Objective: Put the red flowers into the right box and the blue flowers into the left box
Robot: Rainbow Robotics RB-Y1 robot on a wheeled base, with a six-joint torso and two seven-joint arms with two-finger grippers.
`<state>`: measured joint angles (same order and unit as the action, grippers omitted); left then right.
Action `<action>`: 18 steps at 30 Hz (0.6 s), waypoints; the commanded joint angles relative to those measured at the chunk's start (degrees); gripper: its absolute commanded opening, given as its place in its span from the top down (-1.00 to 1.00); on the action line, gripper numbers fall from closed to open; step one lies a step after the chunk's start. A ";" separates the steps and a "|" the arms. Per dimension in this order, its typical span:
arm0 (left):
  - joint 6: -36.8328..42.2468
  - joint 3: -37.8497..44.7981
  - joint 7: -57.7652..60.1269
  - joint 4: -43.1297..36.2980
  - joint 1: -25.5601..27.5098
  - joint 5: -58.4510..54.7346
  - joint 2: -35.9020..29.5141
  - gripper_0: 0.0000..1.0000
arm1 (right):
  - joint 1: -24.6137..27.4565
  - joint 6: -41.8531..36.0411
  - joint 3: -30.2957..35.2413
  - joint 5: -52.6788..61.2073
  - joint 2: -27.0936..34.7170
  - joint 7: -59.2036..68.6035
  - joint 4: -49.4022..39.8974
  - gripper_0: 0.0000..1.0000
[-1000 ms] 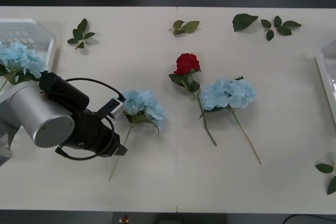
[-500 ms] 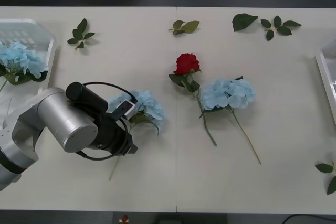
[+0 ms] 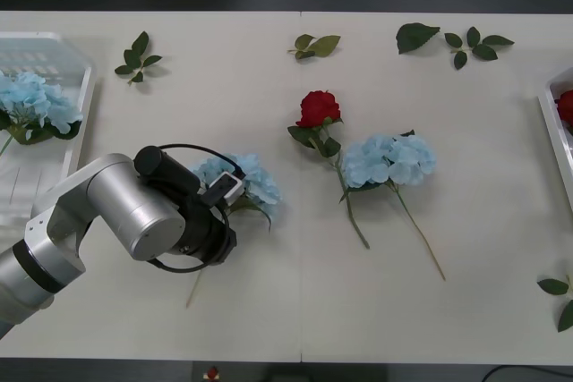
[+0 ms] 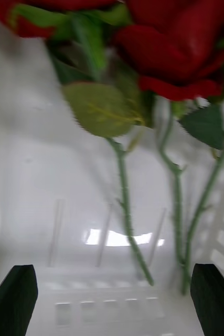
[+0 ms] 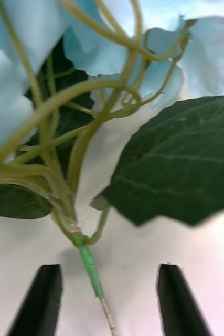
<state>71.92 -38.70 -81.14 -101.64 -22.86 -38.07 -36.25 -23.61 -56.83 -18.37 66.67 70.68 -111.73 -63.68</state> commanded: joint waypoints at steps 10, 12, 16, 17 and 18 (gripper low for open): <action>-0.64 -0.06 3.09 -1.01 -1.14 2.21 -0.05 1.00 | -3.73 -16.12 3.86 -1.81 2.36 19.54 -31.85 -0.70; -0.73 0.03 3.18 -1.37 -1.31 2.48 -0.14 1.00 | -3.73 -19.19 3.86 -4.36 2.10 26.04 -38.71 -0.70; 0.50 1.35 3.53 -4.27 -1.31 3.53 -1.28 1.00 | -3.73 -22.36 3.60 -4.62 1.39 32.37 -45.83 -0.70; 1.56 2.05 3.53 -5.41 -1.40 3.80 -1.55 1.00 | -3.73 -22.36 3.34 -4.71 1.30 33.07 -46.97 -0.70; 3.23 3.19 3.53 -7.17 -1.40 4.32 -1.90 1.00 | -3.73 -22.09 2.81 -4.80 1.04 33.95 -48.29 -0.70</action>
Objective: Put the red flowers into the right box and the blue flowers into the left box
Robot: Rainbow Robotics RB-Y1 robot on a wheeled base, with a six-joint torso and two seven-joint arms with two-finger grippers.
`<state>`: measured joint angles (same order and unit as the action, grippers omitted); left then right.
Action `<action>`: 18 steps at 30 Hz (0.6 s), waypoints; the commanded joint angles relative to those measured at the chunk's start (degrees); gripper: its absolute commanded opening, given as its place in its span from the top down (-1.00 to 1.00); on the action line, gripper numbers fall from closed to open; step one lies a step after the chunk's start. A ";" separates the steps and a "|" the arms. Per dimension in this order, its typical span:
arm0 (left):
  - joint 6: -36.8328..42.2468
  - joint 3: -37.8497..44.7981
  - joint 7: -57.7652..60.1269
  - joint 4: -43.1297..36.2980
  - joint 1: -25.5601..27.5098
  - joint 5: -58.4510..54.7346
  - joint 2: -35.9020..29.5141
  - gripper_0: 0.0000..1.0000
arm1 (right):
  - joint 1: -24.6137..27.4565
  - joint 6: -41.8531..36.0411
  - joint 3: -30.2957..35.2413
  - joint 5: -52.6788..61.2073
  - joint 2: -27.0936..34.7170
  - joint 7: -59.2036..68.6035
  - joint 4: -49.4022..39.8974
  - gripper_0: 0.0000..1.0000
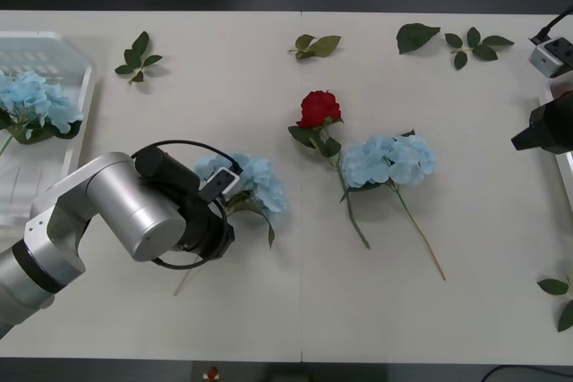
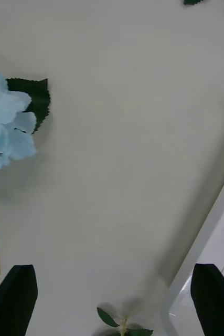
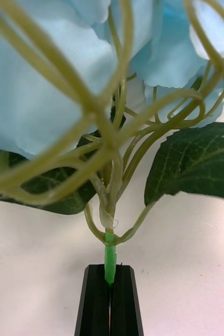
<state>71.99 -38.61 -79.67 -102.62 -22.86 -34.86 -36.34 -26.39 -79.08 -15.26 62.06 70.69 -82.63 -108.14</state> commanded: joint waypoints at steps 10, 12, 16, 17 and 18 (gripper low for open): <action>20.83 18.31 1.09 -21.13 -0.16 0.23 -1.72 1.00 | -3.58 4.81 -10.32 -4.67 -4.42 6.60 -8.14 -0.70; 24.25 22.88 0.65 -23.06 -0.16 -2.14 -1.63 1.00 | -4.55 5.52 -12.86 -6.42 -6.35 6.42 -7.17 -0.70; 29.70 32.72 -1.28 -24.20 -1.13 -7.68 -1.63 1.00 | -5.78 6.66 -16.12 -9.50 -10.22 6.07 -4.27 -0.70; 30.23 33.96 -1.90 -24.29 -1.31 -8.21 -1.63 1.00 | -5.95 6.92 -16.38 -9.76 -10.57 6.07 -3.74 -0.70; 31.37 36.59 -2.95 -24.12 -1.83 -9.26 -1.72 1.00 | -6.22 7.45 -17.17 -10.03 -11.18 6.07 -2.87 -0.70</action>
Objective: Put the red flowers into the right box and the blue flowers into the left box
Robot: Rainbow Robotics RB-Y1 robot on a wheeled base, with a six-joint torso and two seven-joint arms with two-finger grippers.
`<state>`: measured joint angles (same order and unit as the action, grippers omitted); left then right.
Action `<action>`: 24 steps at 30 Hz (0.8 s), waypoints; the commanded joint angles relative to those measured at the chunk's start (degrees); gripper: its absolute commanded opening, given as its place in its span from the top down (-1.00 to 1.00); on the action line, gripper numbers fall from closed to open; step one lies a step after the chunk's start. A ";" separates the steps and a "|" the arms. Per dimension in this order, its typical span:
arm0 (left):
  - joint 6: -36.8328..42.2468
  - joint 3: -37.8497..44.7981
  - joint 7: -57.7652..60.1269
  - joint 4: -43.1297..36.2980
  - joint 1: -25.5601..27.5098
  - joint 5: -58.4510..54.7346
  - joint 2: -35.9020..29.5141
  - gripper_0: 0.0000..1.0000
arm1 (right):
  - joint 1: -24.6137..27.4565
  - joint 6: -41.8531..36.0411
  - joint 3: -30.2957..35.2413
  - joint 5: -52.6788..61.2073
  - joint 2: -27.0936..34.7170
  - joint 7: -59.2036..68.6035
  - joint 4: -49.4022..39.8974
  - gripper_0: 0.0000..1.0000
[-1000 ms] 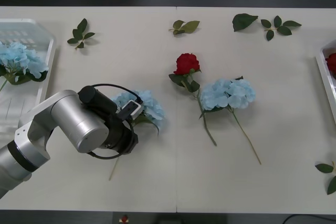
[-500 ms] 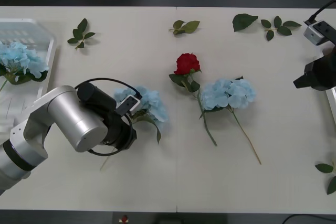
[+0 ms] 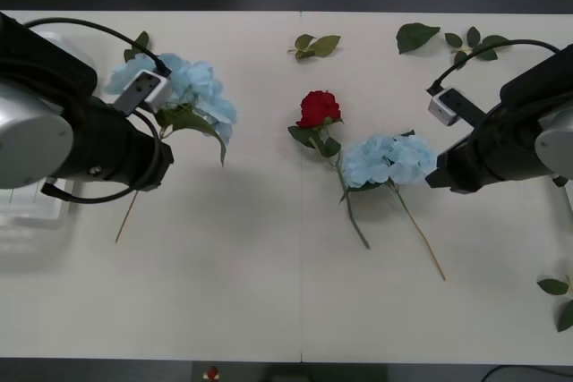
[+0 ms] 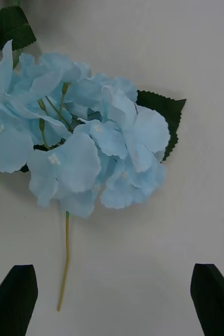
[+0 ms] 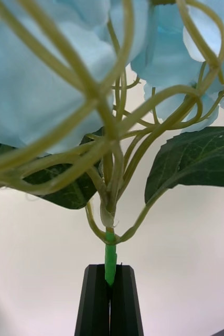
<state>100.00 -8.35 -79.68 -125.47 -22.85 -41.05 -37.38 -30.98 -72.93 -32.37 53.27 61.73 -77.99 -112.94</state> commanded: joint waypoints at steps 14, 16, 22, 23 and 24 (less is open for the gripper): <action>7.06 19.43 -18.40 28.97 -14.77 -16.87 -10.70 1.00 | -1.62 9.30 -6.83 -4.57 -4.78 0.29 8.44 -0.70; 6.35 19.43 -21.13 35.03 -16.96 -18.19 -13.33 1.00 | -1.62 10.36 -7.88 -5.19 -5.39 0.20 9.49 -0.70; 3.10 19.34 -30.44 54.37 -22.50 -21.27 -20.45 1.00 | -1.62 11.41 -9.82 -7.39 -7.50 -0.06 12.22 -0.71; 2.66 19.43 -31.76 56.74 -23.03 -21.27 -21.33 1.00 | -1.62 11.67 -9.99 -7.74 -7.85 -0.15 12.57 -0.70; 1.96 19.43 -33.17 59.03 -23.47 -21.18 -22.12 1.00 | -1.62 12.03 -10.26 -8.00 -8.20 -0.24 13.10 -0.70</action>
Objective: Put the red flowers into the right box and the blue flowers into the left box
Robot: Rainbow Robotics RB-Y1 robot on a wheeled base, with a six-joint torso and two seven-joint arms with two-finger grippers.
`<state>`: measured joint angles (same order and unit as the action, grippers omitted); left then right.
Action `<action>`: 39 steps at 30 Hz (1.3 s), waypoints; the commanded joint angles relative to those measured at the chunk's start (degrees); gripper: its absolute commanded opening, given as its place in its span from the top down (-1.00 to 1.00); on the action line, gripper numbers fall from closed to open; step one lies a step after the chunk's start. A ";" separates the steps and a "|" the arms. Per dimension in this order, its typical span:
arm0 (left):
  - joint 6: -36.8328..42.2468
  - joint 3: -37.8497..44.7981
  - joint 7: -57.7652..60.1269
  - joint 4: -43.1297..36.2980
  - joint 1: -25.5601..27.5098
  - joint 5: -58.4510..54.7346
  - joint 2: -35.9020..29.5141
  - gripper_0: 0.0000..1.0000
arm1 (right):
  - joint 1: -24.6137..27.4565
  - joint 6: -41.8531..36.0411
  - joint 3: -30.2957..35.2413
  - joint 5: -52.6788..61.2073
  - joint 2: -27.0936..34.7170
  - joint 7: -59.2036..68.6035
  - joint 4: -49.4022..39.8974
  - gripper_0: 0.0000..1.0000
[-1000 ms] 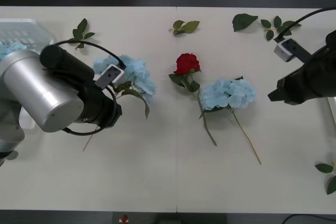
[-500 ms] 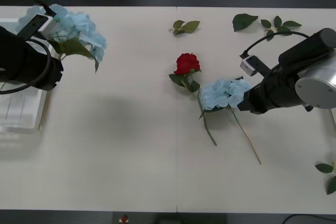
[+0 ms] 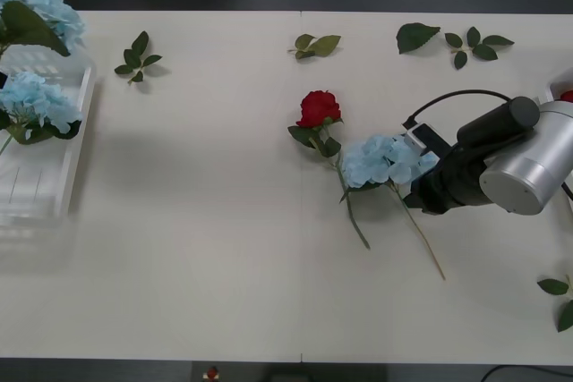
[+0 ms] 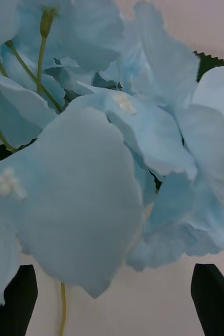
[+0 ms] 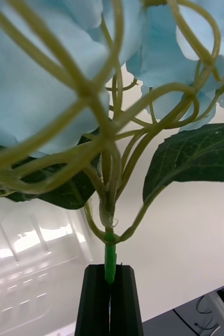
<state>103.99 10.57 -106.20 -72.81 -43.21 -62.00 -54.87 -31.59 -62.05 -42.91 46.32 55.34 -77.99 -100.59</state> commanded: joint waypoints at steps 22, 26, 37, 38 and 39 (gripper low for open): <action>-29.72 -17.34 -14.47 24.82 -2.76 6.72 -6.39 1.00 | -0.75 4.48 -2.53 -3.08 -5.24 -1.72 5.85 -0.38; -34.03 -21.91 -13.95 25.00 -1.62 6.98 -5.42 1.00 | -0.75 4.48 -2.53 -2.99 -5.59 -2.16 6.46 -0.26; -36.66 -22.96 -13.15 25.08 0.49 10.85 -2.79 0.93 | -0.75 4.57 -2.53 -3.26 -6.82 -3.13 7.87 0.53; -36.66 -22.96 -13.42 25.08 0.49 10.76 -2.79 0.25 | -0.75 4.66 -2.53 -3.26 -6.82 -3.22 7.96 0.63; -36.66 -22.96 -13.51 25.08 0.49 10.67 -2.79 -0.09 | -0.75 4.66 -2.53 -3.17 -6.73 -3.13 7.87 0.68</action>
<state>67.56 -12.59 -119.52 -47.38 -42.40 -51.33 -56.47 -31.59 -57.99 -45.88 43.21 48.60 -78.12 -92.11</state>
